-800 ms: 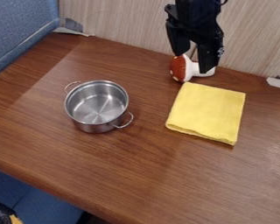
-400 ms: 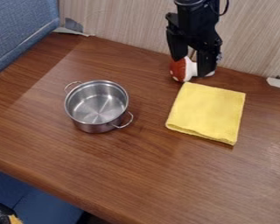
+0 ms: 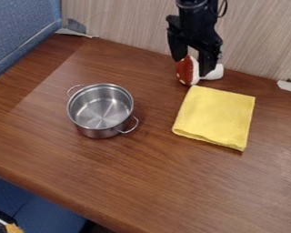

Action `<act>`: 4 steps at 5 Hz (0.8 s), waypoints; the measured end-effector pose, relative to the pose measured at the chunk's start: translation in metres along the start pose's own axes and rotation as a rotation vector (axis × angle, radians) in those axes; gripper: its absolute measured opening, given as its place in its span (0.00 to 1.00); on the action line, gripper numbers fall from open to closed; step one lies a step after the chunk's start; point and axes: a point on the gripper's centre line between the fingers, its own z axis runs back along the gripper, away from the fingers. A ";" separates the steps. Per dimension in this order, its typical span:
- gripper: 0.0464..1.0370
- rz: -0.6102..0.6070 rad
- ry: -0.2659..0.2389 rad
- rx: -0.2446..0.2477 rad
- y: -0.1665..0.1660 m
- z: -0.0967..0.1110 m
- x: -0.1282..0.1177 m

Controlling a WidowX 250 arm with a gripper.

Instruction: Move the red and white object to the upper left side of the table

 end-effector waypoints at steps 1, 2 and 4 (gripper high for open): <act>0.96 0.012 0.057 0.025 0.009 -0.018 0.001; 0.91 0.027 0.082 0.064 0.019 -0.030 0.003; 0.50 0.030 0.108 0.055 0.027 -0.055 0.003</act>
